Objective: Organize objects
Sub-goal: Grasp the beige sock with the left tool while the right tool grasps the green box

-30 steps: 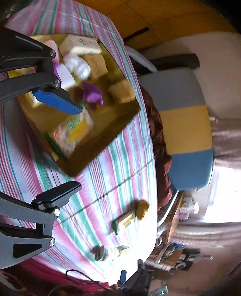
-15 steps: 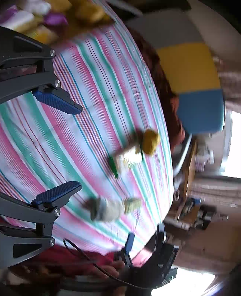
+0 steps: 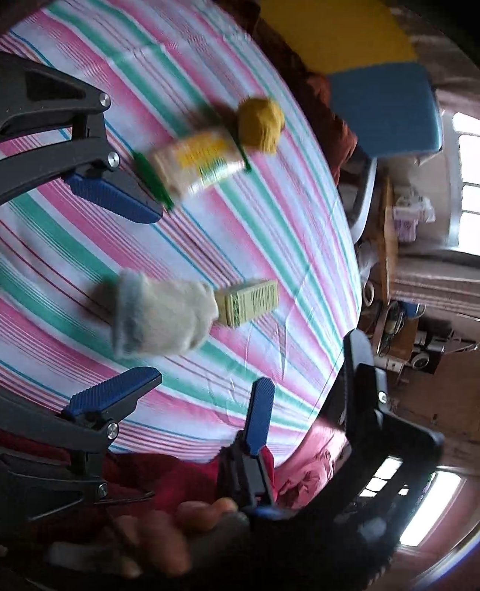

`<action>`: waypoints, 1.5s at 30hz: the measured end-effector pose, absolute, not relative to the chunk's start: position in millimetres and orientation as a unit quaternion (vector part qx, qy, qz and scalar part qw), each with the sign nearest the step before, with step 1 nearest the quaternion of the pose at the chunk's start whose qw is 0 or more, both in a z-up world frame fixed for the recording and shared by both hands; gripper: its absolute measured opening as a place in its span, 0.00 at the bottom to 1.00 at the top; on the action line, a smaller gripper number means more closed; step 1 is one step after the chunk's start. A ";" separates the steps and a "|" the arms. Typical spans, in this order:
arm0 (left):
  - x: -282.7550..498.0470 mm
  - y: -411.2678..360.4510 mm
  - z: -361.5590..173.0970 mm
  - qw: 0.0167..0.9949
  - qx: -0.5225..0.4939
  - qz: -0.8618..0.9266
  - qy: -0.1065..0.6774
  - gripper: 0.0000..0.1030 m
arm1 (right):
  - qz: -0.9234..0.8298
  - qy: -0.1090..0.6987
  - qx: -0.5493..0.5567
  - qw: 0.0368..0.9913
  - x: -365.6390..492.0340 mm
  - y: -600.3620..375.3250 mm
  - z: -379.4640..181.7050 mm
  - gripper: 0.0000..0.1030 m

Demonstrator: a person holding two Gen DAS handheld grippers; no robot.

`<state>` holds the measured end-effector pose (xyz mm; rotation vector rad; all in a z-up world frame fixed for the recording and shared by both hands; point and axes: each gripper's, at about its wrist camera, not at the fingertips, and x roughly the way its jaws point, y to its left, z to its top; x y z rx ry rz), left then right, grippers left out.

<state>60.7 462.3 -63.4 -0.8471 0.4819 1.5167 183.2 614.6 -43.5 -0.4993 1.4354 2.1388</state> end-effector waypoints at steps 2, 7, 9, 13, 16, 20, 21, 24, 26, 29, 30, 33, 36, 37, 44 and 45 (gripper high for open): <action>59.4 473.8 -68.9 0.620 -0.374 0.656 0.213 0.79 | 0.786 0.535 -0.180 0.250 183.1 615.4 -44.7 0.81; 66.8 504.5 -85.8 0.626 -0.389 0.634 0.235 0.60 | 0.788 0.533 -0.186 0.247 179.5 615.3 -45.4 0.81; 67.3 509.6 -93.4 0.623 -0.400 0.630 0.232 0.54 | 0.787 0.533 -0.189 0.247 178.6 615.4 -45.7 0.81; 65.8 490.1 -95.2 0.612 -0.398 0.651 0.209 0.52 | 0.781 0.531 -0.207 0.254 174.7 615.9 -48.2 0.81; 58.8 464.2 -95.1 0.590 -0.396 0.675 0.200 0.52 | 0.774 0.532 -0.225 0.258 171.8 617.0 -51.8 0.81; 48.9 411.3 -95.5 0.562 -0.389 0.706 0.186 0.53 | 0.760 0.541 -0.250 0.259 168.9 618.6 -58.5 0.81; 45.2 395.3 -96.5 0.552 -0.393 0.713 0.178 0.53 | 0.757 0.542 -0.255 0.262 168.5 619.0 -59.8 0.81; 41.7 368.0 -102.4 0.543 -0.385 0.725 0.175 0.51 | 0.754 0.537 -0.265 0.272 168.8 618.5 -60.1 0.81; 41.4 359.6 -103.9 0.541 -0.380 0.729 0.176 0.51 | 0.752 0.531 -0.273 0.279 168.0 617.2 -59.8 0.81; 37.9 358.1 -107.2 0.544 -0.380 0.728 0.170 0.51 | 0.742 0.524 -0.306 0.285 161.5 617.4 -62.6 0.81; 38.2 358.8 -107.3 0.545 -0.380 0.728 0.169 0.51 | 0.738 0.520 -0.320 0.287 158.4 617.9 -63.3 0.81; 34.1 354.7 -107.6 0.550 -0.383 0.726 0.155 0.51 | 0.738 0.496 -0.344 0.302 145.5 621.5 -60.8 0.76; 36.3 354.2 -106.2 0.551 -0.382 0.726 0.153 0.51 | 0.735 0.469 -0.372 0.318 125.8 630.6 -64.2 0.74; 36.9 354.7 -105.9 0.551 -0.382 0.726 0.152 0.51 | 0.733 0.463 -0.382 0.320 119.7 633.0 -66.7 0.71; 35.4 352.9 -105.3 0.553 -0.381 0.726 0.147 0.52 | 0.727 0.401 -0.433 0.350 96.4 647.6 -90.4 0.37; 35.6 352.9 -105.2 0.553 -0.381 0.726 0.147 0.52 | 0.724 0.389 -0.443 0.357 95.1 647.4 -92.5 0.33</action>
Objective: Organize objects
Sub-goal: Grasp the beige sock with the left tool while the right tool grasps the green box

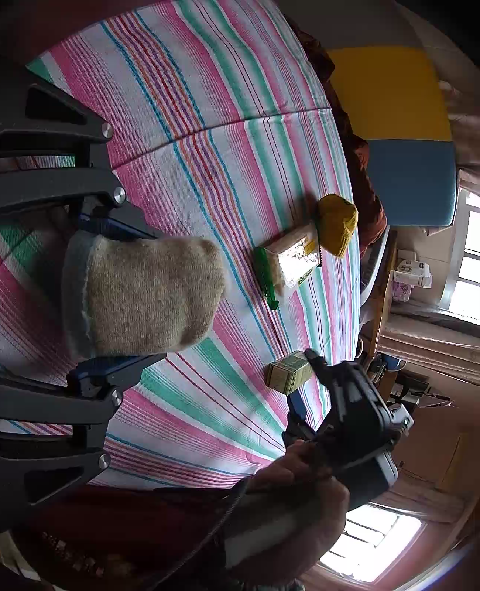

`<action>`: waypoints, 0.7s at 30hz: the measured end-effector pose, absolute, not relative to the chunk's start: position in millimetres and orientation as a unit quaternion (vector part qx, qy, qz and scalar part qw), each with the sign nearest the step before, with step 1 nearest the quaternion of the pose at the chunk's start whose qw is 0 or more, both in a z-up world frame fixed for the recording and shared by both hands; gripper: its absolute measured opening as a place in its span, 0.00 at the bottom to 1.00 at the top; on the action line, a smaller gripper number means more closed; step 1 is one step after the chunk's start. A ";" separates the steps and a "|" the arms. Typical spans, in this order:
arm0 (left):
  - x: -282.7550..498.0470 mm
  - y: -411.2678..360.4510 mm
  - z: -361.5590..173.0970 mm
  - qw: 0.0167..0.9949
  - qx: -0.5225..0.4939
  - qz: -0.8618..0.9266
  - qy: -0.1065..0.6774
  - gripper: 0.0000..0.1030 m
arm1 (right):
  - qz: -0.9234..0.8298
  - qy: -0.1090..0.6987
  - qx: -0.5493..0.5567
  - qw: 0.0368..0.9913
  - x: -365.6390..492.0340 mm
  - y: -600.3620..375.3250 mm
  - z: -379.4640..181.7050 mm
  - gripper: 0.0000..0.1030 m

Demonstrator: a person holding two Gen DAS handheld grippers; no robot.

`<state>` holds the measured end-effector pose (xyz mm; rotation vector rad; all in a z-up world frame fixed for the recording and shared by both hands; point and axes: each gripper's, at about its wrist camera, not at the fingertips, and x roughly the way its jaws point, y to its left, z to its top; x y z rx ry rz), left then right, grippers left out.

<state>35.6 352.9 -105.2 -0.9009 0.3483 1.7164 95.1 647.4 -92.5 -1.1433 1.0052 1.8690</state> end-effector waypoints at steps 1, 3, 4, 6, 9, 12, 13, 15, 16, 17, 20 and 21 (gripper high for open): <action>35.9 352.9 -105.2 0.553 -0.381 0.726 0.148 0.52 | 0.723 0.390 -0.445 0.356 95.5 647.2 -94.0 0.33; 35.7 352.4 -105.1 0.553 -0.381 0.726 0.147 0.53 | 0.719 0.392 -0.452 0.352 96.3 647.0 -98.1 0.31; 35.2 352.0 -105.0 0.554 -0.381 0.726 0.146 0.53 | 0.718 0.391 -0.454 0.353 96.9 647.1 -99.2 0.31; 34.7 351.4 -104.8 0.554 -0.381 0.726 0.144 0.53 | 0.717 0.393 -0.455 0.351 98.6 646.6 -99.8 0.31; 34.6 351.0 -104.8 0.554 -0.381 0.726 0.144 0.52 | 0.716 0.394 -0.457 0.350 101.3 646.2 -101.3 0.31; 34.4 351.1 -104.7 0.553 -0.380 0.727 0.145 0.53 | 0.716 0.396 -0.456 0.350 104.9 645.9 -102.9 0.31; 34.4 351.5 -104.7 0.553 -0.380 0.727 0.145 0.52 | 0.716 0.396 -0.456 0.349 106.2 645.8 -103.7 0.31; 35.0 350.7 -104.6 0.552 -0.379 0.728 0.146 0.52 | 0.718 0.393 -0.456 0.349 107.6 645.0 -104.2 0.32; 35.7 350.3 -104.6 0.551 -0.379 0.729 0.146 0.52 | 0.719 0.392 -0.455 0.349 108.5 644.2 -104.0 0.32; 35.7 350.4 -104.5 0.551 -0.378 0.729 0.147 0.53 | 0.721 0.390 -0.456 0.348 108.6 643.5 -104.0 0.34; 36.7 349.6 -104.4 0.550 -0.377 0.730 0.148 0.53 | 0.725 0.369 -0.464 0.350 107.6 639.2 -103.0 0.35; 36.9 349.5 -104.3 0.550 -0.377 0.730 0.149 0.53 | 0.727 0.361 -0.467 0.351 106.8 637.7 -102.4 0.35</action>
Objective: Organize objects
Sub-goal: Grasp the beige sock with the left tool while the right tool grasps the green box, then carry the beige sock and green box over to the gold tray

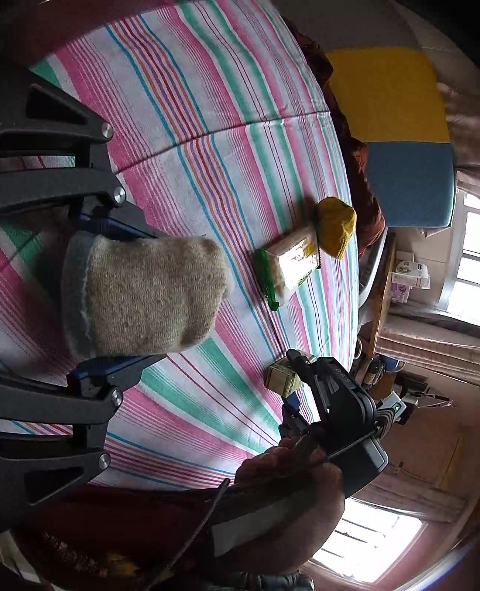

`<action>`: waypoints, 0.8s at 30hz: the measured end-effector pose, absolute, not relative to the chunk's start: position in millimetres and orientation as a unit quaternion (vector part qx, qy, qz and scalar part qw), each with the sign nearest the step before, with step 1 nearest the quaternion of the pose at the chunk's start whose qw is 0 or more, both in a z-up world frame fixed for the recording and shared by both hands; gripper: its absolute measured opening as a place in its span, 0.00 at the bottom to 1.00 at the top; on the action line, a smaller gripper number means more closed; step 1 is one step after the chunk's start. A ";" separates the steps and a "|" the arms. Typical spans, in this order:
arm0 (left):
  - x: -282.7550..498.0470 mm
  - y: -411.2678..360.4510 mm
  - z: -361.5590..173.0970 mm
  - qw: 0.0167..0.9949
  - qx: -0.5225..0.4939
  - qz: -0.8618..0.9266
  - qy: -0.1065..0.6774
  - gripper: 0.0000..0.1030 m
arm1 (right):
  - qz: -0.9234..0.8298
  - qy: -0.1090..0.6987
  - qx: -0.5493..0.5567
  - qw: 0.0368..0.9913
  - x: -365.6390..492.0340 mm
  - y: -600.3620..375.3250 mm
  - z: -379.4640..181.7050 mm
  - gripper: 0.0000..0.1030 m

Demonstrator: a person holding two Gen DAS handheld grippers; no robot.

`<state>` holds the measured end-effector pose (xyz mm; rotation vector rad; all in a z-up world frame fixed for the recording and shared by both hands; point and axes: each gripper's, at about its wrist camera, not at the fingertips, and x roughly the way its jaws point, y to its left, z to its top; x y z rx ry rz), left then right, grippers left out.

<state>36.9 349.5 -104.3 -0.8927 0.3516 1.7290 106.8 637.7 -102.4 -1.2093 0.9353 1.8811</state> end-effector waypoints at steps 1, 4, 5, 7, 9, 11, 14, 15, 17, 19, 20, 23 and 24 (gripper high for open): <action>37.2 349.2 -104.2 0.550 -0.377 0.731 0.149 0.53 | 0.727 0.354 -0.471 0.352 105.9 636.3 -101.9 0.35; 37.5 349.3 -104.2 0.549 -0.376 0.732 0.151 0.53 | 0.728 0.339 -0.481 0.353 104.9 633.8 -101.1 0.35; 37.3 349.6 -104.2 0.549 -0.375 0.732 0.151 0.53 | 0.727 0.337 -0.483 0.353 105.2 633.5 -100.8 0.35; 37.8 349.6 -104.2 0.548 -0.374 0.732 0.153 0.53 | 0.726 0.334 -0.488 0.352 106.1 633.3 -99.5 0.31; 37.8 349.9 -104.4 0.548 -0.374 0.733 0.154 0.53 | 0.727 0.331 -0.489 0.351 106.9 632.9 -98.3 0.29; 37.5 350.2 -104.6 0.548 -0.373 0.733 0.154 0.53 | 0.733 0.331 -0.486 0.342 107.3 631.5 -96.0 0.29; 37.6 350.8 -105.0 0.548 -0.373 0.733 0.154 0.53 | 0.748 0.330 -0.475 0.326 107.0 628.0 -90.5 0.29; 37.7 351.1 -105.2 0.548 -0.373 0.733 0.154 0.53 | 0.751 0.325 -0.475 0.322 106.3 626.5 -89.3 0.29; 37.0 351.8 -105.6 0.547 -0.373 0.733 0.155 0.53 | 0.753 0.313 -0.486 0.315 103.3 622.7 -90.2 0.29; 37.5 352.8 -105.4 0.547 -0.372 0.734 0.156 0.53 | 0.755 0.305 -0.492 0.308 97.0 623.4 -88.5 0.29; 37.6 352.9 -105.4 0.547 -0.372 0.734 0.157 0.53 | 0.757 0.302 -0.494 0.303 101.0 623.0 -86.9 0.29; 38.1 353.0 -104.9 0.546 -0.371 0.734 0.158 0.53 | 0.758 0.298 -0.495 0.303 90.5 625.0 -88.1 0.29; 38.0 353.0 -104.9 0.546 -0.371 0.734 0.158 0.53 | 0.758 0.299 -0.495 0.303 90.1 626.7 -88.7 0.29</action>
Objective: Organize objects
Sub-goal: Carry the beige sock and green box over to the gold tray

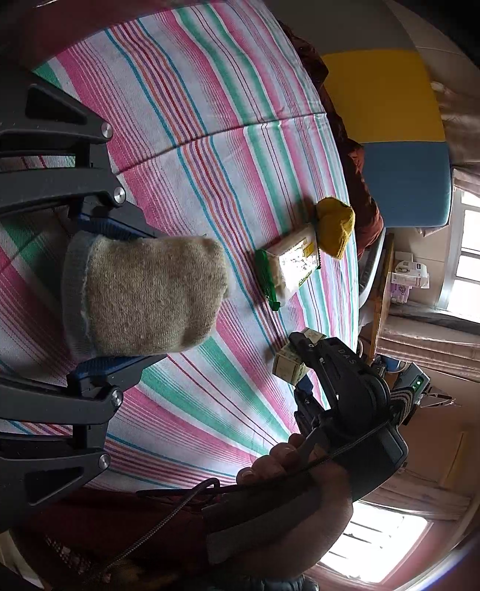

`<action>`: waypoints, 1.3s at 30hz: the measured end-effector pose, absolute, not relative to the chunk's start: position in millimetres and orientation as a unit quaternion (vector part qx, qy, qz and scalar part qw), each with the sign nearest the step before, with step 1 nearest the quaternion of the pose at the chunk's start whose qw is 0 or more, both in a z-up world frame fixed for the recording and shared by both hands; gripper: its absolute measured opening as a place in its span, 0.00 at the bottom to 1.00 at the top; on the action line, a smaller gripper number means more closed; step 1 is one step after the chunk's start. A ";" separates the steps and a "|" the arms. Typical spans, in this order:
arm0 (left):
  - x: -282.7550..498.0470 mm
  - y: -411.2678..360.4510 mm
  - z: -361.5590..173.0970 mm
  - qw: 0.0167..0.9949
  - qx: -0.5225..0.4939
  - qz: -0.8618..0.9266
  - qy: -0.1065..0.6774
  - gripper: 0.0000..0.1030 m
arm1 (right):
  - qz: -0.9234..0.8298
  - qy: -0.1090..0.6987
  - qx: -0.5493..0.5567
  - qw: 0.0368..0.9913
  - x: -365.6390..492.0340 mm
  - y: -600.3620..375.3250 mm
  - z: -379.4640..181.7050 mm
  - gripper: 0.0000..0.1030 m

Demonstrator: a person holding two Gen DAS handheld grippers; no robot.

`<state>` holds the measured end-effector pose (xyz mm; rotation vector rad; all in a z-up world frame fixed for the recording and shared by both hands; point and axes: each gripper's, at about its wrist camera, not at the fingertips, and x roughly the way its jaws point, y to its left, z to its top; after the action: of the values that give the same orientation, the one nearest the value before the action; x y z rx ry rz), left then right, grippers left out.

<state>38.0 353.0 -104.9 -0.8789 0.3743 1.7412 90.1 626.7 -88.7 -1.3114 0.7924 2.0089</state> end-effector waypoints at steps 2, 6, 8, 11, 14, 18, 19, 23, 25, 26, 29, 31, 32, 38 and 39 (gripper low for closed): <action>38.0 352.7 -104.9 0.546 -0.371 0.734 0.158 0.53 | 0.759 0.299 -0.493 0.303 86.7 622.8 -90.0 0.29; 39.9 352.1 -104.3 0.544 -0.367 0.737 0.162 0.52 | 0.761 0.297 -0.493 0.300 68.4 616.2 -93.5 0.29; 41.5 351.2 -103.8 0.543 -0.364 0.738 0.166 0.50 | 0.764 0.297 -0.489 0.298 66.3 611.9 -89.3 0.29; 43.8 348.8 -102.0 0.536 -0.364 0.743 0.171 0.49 | 0.775 0.297 -0.477 0.291 66.7 609.0 -82.5 0.29; 47.2 344.9 -97.7 0.522 -0.365 0.749 0.184 0.48 | 0.783 0.293 -0.469 0.284 65.6 606.2 -75.6 0.29; 45.0 330.9 -83.2 0.491 -0.367 0.769 0.181 0.48 | 0.791 0.292 -0.459 0.278 68.2 603.9 -68.8 0.29; 44.4 325.4 -76.1 0.483 -0.361 0.778 0.178 0.48 | 0.795 0.292 -0.455 0.277 68.0 603.1 -66.9 0.29; 37.9 301.2 -47.3 0.456 -0.336 0.809 0.158 0.49 | 0.806 0.291 -0.439 0.269 68.3 597.8 -58.7 0.29; 33.9 288.4 -37.5 0.442 -0.328 0.821 0.150 0.49 | 0.813 0.288 -0.431 0.266 66.2 596.9 -56.8 0.29; 32.6 283.1 -33.4 0.436 -0.324 0.827 0.146 0.49 | 0.815 0.287 -0.429 0.264 63.5 596.6 -56.9 0.29; 26.6 263.3 -22.0 0.416 -0.318 0.842 0.133 0.49 | 0.825 0.278 -0.418 0.257 61.2 593.0 -52.9 0.29; 22.7 246.6 -14.8 0.400 -0.316 0.852 0.121 0.49 | 0.833 0.269 -0.412 0.254 58.3 589.9 -51.0 0.29; 21.4 240.7 -11.5 0.394 -0.314 0.856 0.117 0.49 | 0.835 0.264 -0.411 0.253 58.2 587.8 -49.2 0.29; 7.3 198.9 -3.0 0.345 -0.308 0.882 0.093 0.49 | 0.850 0.226 -0.407 0.244 51.3 571.3 -42.5 0.29; 4.2 191.3 -2.9 0.336 -0.310 0.885 0.089 0.49 | 0.853 0.221 -0.408 0.240 49.9 567.3 -41.4 0.29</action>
<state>4.2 191.3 -2.9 -0.8082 0.2330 2.3071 49.9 567.3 -41.4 -1.1158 0.6038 2.3344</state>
